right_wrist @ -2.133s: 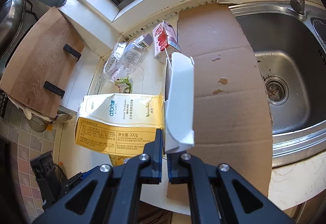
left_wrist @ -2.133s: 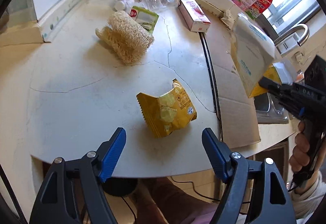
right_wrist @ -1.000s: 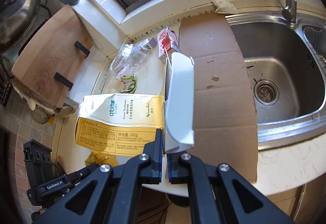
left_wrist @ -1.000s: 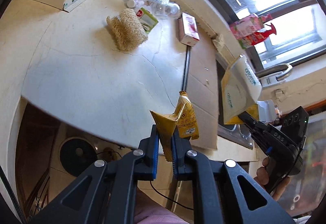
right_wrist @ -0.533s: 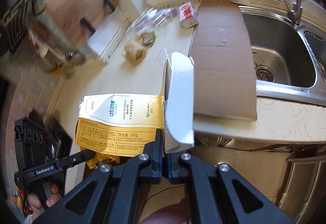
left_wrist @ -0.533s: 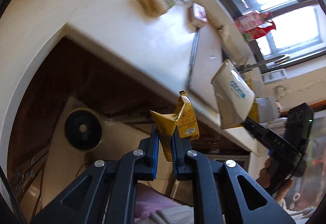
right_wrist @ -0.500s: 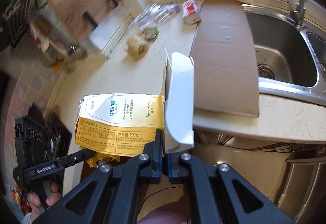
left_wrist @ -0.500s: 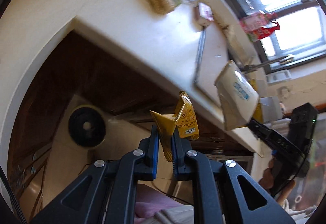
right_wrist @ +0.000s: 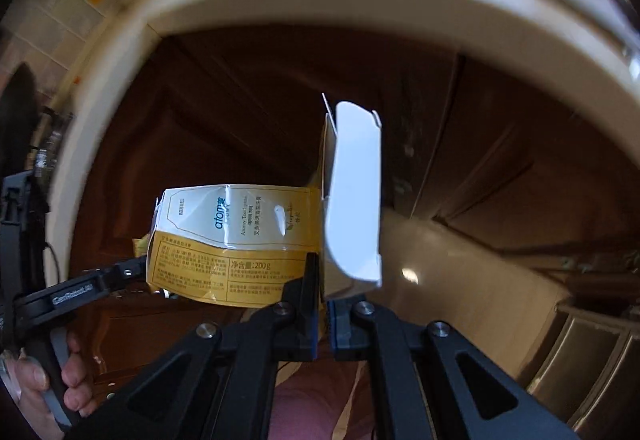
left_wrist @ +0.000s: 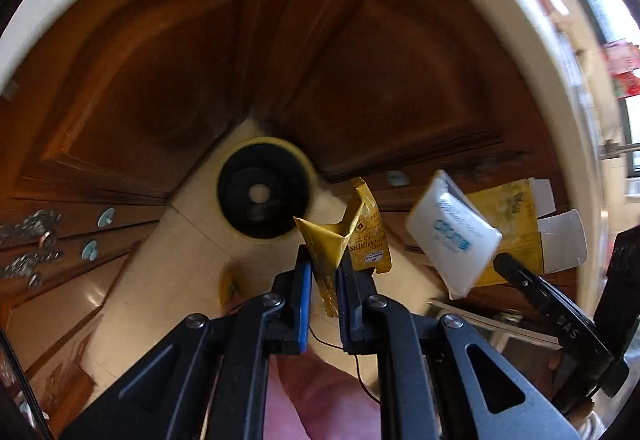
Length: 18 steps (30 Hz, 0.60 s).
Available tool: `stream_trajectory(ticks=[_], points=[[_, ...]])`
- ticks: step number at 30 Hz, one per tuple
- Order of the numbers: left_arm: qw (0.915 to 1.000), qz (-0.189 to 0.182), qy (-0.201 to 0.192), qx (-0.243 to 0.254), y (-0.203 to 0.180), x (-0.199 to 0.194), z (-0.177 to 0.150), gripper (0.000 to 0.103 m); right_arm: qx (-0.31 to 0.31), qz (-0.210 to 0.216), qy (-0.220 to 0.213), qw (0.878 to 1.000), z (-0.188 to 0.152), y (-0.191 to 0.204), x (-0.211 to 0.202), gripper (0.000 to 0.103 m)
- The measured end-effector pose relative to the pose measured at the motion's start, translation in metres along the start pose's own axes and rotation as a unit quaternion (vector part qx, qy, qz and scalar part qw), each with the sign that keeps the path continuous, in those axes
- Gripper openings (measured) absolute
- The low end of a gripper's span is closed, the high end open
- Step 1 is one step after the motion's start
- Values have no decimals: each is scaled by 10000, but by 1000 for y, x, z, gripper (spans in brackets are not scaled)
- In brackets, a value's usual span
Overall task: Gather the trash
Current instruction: 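Lower both held items over the floor bin and open both tools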
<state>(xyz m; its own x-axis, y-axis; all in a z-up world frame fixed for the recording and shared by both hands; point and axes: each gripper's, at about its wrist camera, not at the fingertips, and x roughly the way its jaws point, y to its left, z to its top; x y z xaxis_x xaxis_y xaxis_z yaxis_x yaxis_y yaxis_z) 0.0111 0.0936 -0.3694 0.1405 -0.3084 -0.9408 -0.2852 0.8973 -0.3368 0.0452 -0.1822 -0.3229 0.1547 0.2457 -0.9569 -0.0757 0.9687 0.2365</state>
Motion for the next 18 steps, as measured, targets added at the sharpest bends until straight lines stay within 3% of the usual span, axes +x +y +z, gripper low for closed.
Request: stream_trajectory(ticks=[7,14,18], points=[[9991,-99,361,-187,57,142,21,9,460,-579,343,9967,-10,-9,141,3],[9984,13,559,-5,92,254,40,12,349,-1342,132,9903,-13,0,251,3],[9966,156,688,435,94,290,50,49,242,-1401,152,9897,-12,8,293,3]])
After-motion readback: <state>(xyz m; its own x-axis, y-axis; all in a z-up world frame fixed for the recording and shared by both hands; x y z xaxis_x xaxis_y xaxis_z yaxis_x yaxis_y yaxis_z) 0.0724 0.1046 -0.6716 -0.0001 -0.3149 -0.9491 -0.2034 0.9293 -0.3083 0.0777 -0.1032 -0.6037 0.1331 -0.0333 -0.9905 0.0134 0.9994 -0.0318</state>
